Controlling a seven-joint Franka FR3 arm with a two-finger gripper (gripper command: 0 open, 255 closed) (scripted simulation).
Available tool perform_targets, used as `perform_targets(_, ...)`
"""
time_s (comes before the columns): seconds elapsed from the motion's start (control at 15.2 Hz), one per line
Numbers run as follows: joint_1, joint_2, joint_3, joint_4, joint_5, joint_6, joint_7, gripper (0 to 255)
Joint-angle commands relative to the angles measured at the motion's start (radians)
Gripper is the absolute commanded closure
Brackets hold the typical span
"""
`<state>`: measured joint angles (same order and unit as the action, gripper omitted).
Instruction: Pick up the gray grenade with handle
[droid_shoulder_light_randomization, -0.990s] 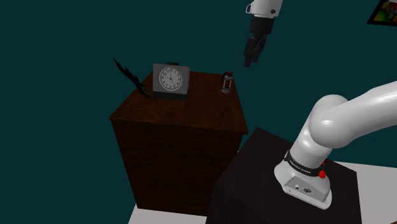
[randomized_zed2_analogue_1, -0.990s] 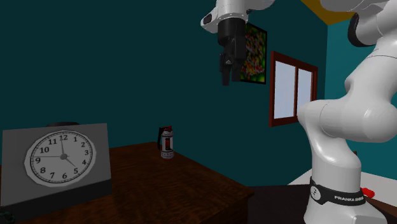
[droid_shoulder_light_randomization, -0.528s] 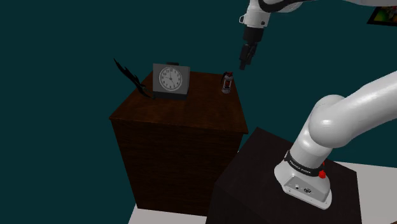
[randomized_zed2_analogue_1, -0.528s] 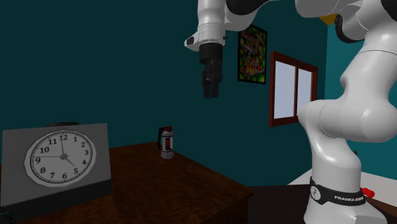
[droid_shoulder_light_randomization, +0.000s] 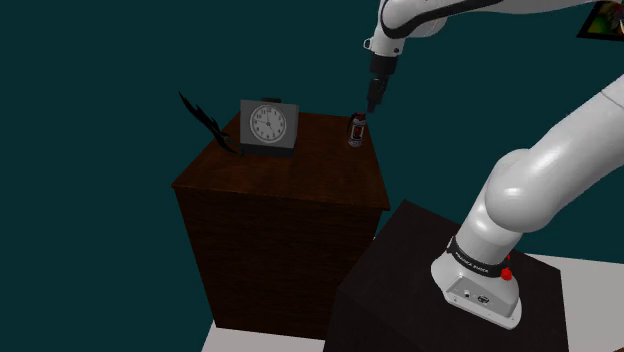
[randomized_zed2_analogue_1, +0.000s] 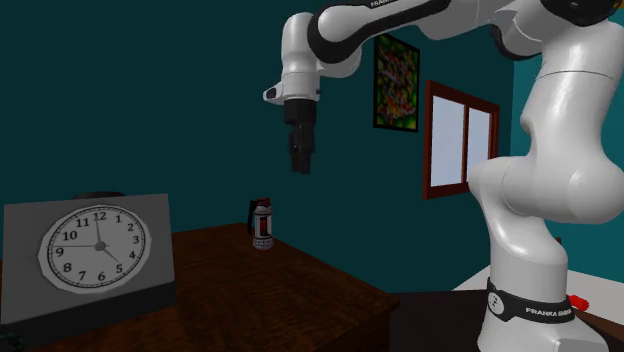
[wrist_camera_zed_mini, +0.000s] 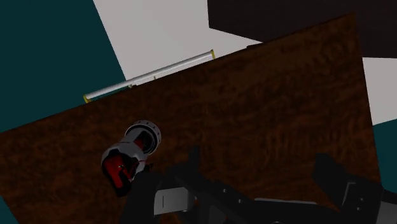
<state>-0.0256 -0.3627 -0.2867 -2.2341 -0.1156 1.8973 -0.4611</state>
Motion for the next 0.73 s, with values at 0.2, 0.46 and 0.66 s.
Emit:
perform_targets(0.2,0.0,0.178,-0.07,0.102,0.03,0.08,-0.14,0)
perform_targets(0.46,-0.01,0.335,-0.111,0.213,0.085,0.121,-0.256,0)
perform_targets(0.66,-0.028,0.458,-0.127,0.312,0.137,0.138,-0.342,0)
